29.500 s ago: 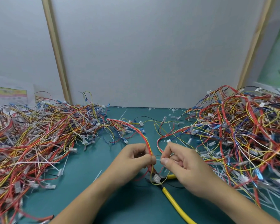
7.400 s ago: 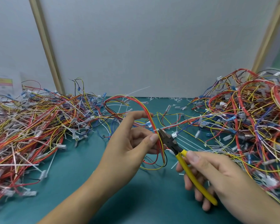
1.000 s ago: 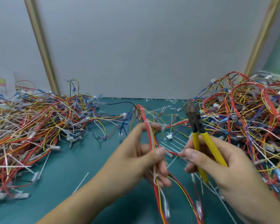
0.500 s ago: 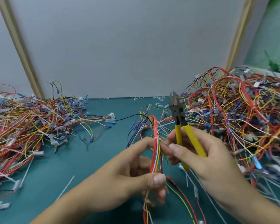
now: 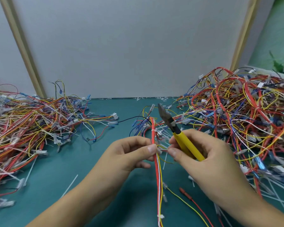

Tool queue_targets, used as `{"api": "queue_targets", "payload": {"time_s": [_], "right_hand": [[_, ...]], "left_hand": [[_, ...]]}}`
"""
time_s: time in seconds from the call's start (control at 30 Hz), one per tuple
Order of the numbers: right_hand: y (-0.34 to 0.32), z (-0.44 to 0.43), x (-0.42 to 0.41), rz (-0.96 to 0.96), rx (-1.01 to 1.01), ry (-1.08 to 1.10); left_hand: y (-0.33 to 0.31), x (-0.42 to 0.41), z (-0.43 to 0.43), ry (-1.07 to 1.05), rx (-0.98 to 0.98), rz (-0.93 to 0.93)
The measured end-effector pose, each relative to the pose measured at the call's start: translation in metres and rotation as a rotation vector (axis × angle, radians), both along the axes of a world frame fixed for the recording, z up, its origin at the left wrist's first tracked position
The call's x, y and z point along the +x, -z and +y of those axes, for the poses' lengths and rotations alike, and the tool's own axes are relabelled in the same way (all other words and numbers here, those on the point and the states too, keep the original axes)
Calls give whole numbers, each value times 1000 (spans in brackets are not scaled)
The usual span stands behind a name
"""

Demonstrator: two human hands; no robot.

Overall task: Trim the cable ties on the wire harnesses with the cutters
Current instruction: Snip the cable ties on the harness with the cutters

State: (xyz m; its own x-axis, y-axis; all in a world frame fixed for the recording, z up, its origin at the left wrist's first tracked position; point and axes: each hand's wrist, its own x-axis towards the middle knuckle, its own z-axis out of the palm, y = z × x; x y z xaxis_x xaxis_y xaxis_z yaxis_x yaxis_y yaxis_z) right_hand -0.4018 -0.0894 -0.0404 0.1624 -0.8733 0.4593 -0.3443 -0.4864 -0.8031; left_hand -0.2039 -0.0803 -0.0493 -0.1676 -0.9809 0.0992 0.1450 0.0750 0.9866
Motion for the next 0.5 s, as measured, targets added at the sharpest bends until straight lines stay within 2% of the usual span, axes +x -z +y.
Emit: {"api": "queue_targets", "payload": {"time_s": [0.17, 0.33, 0.5], "right_hand": [[1, 0, 0, 48, -58, 49], [3, 0, 1, 22, -68, 28], [4, -2, 3, -53, 58, -79]], "left_hand": [[1, -2, -1, 0, 54, 97], [-2, -2, -1, -11, 95, 286], [-6, -4, 1, -68, 88, 228]]}}
